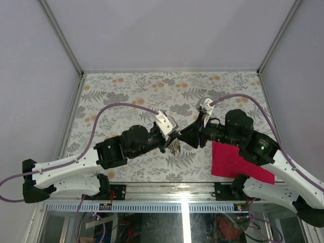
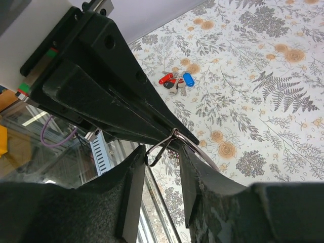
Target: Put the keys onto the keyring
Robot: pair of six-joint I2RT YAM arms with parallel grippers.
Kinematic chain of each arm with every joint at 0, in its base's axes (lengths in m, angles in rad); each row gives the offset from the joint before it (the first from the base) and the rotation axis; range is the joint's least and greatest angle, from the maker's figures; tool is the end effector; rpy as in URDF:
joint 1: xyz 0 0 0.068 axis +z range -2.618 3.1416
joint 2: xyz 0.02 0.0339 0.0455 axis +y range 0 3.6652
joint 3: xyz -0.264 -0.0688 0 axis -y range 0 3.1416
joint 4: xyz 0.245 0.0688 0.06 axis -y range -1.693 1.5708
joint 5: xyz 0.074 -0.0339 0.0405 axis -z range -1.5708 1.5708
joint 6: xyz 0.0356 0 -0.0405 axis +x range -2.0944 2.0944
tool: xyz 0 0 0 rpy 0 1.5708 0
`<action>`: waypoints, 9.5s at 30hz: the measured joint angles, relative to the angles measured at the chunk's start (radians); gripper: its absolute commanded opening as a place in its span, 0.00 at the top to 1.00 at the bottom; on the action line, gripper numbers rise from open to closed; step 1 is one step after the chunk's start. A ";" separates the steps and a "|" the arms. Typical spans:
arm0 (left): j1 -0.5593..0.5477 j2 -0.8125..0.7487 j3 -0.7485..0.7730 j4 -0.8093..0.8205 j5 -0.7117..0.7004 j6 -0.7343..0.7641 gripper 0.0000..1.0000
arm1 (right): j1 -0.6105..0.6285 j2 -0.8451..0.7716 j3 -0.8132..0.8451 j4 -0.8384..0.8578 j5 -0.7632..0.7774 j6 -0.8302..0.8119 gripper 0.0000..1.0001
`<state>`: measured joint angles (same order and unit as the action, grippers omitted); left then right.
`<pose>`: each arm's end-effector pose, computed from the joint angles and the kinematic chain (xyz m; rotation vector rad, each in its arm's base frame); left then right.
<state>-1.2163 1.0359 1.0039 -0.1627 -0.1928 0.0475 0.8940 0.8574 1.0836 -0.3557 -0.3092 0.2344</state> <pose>0.0894 -0.2219 0.3717 0.9510 1.5422 -0.6735 0.1040 0.1468 0.4126 -0.8179 1.6269 1.0848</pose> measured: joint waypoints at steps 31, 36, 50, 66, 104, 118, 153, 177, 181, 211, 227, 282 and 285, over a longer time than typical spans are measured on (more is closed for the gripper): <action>0.008 -0.203 -0.072 -0.134 -0.214 -0.241 0.29 | -0.005 0.006 0.012 -0.143 0.200 0.014 1.00; 0.128 -0.245 -0.125 -0.272 -0.266 -0.433 0.28 | -0.005 0.006 0.011 -0.153 0.224 0.023 1.00; 0.804 -0.169 -0.327 -0.484 -0.134 -0.785 0.11 | -0.005 0.006 -0.046 -0.168 0.238 0.054 1.00; 1.014 0.078 -0.373 -0.486 -0.114 -0.908 0.01 | -0.005 -0.020 -0.090 -0.169 0.238 0.048 1.00; 1.086 0.277 -0.400 -0.327 -0.066 -0.832 0.31 | -0.005 -0.026 -0.128 -0.147 0.214 0.048 1.00; 0.919 0.265 -0.421 -0.239 -0.006 -0.870 0.53 | -0.005 -0.026 -0.128 -0.147 0.214 0.048 1.00; 0.245 0.561 0.011 -0.209 -0.040 -0.858 0.30 | -0.005 -0.272 -0.127 -0.246 0.595 0.114 1.00; 1.039 0.255 -0.357 -0.298 -0.054 -0.719 0.41 | -0.005 -0.220 -0.128 -0.253 0.587 0.117 1.00; 1.066 0.267 -0.361 -0.282 -0.062 -0.724 0.43 | -0.005 -0.218 -0.128 -0.253 0.584 0.117 1.00; 1.085 0.383 -0.342 -0.145 -0.026 -0.716 1.00 | -0.005 -0.212 -0.128 -0.253 0.579 0.117 1.00; 0.502 0.467 -0.284 -0.076 0.025 -0.810 0.92 | -0.005 -0.214 -0.128 -0.253 0.579 0.131 1.00; 0.666 0.167 -0.485 -0.294 -0.141 -0.945 0.77 | -0.005 -0.188 -0.139 -0.238 0.551 0.132 1.00; 0.562 0.190 -0.482 -0.261 -0.129 -0.972 0.78 | -0.005 -0.190 -0.139 -0.238 0.551 0.132 1.00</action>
<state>-0.6540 1.2263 0.5220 -0.4240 -0.3214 -0.9245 0.8894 0.6674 0.9443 -0.5934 0.2420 0.3660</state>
